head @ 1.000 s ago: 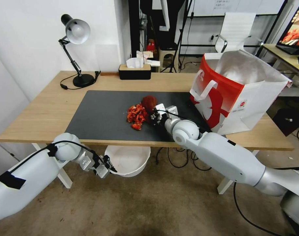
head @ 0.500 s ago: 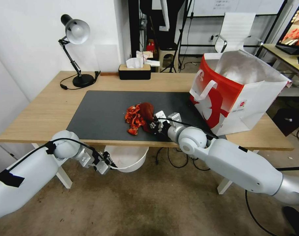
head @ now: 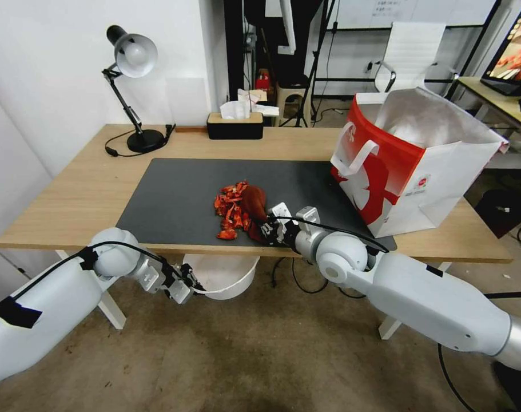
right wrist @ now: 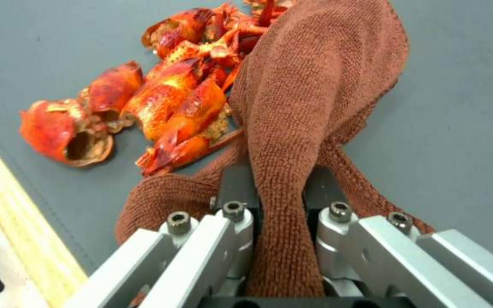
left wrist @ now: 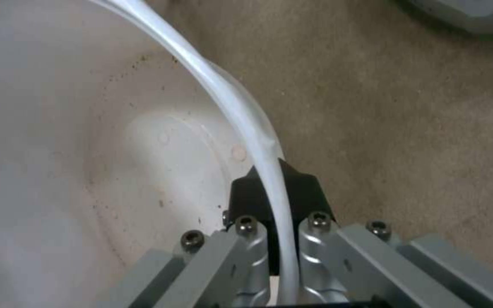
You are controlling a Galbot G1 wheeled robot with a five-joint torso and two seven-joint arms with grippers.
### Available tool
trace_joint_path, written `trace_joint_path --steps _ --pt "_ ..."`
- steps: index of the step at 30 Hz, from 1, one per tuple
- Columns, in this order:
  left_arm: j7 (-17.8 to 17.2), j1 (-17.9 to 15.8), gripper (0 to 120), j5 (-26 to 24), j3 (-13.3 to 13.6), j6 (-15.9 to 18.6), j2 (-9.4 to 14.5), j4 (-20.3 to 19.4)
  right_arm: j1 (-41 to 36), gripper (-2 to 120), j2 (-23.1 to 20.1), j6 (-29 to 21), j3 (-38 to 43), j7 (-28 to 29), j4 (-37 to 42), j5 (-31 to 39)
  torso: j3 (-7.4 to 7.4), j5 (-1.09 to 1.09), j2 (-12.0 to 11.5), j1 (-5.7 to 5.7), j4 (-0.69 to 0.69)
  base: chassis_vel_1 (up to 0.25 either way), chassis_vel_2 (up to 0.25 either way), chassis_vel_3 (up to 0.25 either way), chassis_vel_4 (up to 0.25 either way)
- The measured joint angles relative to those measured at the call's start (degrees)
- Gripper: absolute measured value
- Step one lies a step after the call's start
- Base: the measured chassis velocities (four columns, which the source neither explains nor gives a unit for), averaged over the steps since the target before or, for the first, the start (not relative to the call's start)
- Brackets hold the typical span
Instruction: Sweep shrimp from table into container with towel, then put container into takeout bag.
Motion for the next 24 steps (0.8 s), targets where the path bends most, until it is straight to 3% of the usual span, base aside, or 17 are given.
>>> trace_joint_path --steps 8,24 --pt "0.0 1.5 0 0.07 -1.09 0.03 0.87 -0.38 -0.59 7 -0.47 -0.12 0.08 0.04 1.46 0.01 0.0 0.0 0.0 0.0 -0.01 0.0 0.0 0.0 0.0" --pt "-0.45 2.86 0 0.46 -0.97 0.15 0.41 -1.72 -0.8 7 -1.44 -0.24 -0.16 -0.57 3.53 0.04 0.01 0.01 0.0 0.01 0.01 0.0 0.0 0.0 0.0"
